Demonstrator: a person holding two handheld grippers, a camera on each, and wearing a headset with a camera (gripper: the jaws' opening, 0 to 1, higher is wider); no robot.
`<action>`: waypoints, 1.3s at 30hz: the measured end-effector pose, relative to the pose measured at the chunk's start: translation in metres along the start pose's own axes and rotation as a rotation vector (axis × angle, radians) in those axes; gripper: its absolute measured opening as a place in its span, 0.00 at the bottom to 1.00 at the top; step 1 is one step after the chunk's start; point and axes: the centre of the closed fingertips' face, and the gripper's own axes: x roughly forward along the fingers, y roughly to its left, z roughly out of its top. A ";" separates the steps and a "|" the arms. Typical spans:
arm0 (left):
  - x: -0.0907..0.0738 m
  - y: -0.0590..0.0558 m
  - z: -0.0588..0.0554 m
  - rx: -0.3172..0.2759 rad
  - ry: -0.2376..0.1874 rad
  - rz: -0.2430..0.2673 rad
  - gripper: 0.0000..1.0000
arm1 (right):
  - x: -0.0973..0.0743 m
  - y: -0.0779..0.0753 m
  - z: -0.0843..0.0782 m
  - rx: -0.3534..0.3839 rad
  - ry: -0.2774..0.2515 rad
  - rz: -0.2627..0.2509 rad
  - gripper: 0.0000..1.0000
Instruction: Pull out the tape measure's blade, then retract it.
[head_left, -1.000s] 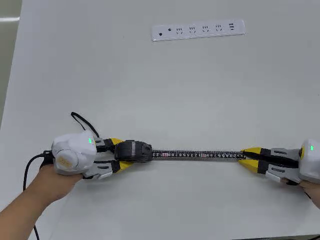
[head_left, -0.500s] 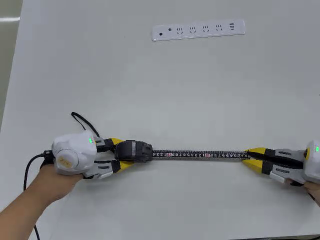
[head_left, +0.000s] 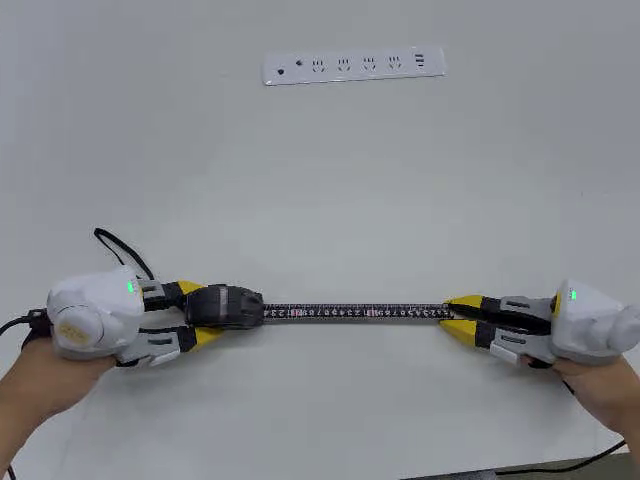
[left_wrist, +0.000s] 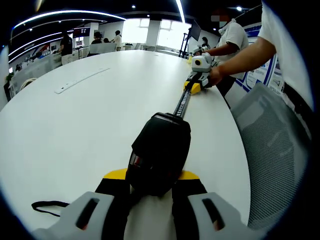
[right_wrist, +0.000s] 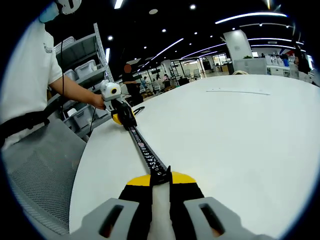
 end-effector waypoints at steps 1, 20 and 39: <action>0.000 0.000 0.000 0.001 0.001 0.000 0.29 | 0.000 -0.001 -0.001 0.002 -0.001 0.000 0.10; 0.000 0.000 -0.001 -0.017 0.015 0.010 0.30 | 0.002 -0.005 0.000 0.023 0.019 -0.028 0.13; -0.004 0.003 -0.004 -0.062 0.019 0.048 0.46 | 0.001 0.001 0.006 0.051 0.015 -0.059 0.28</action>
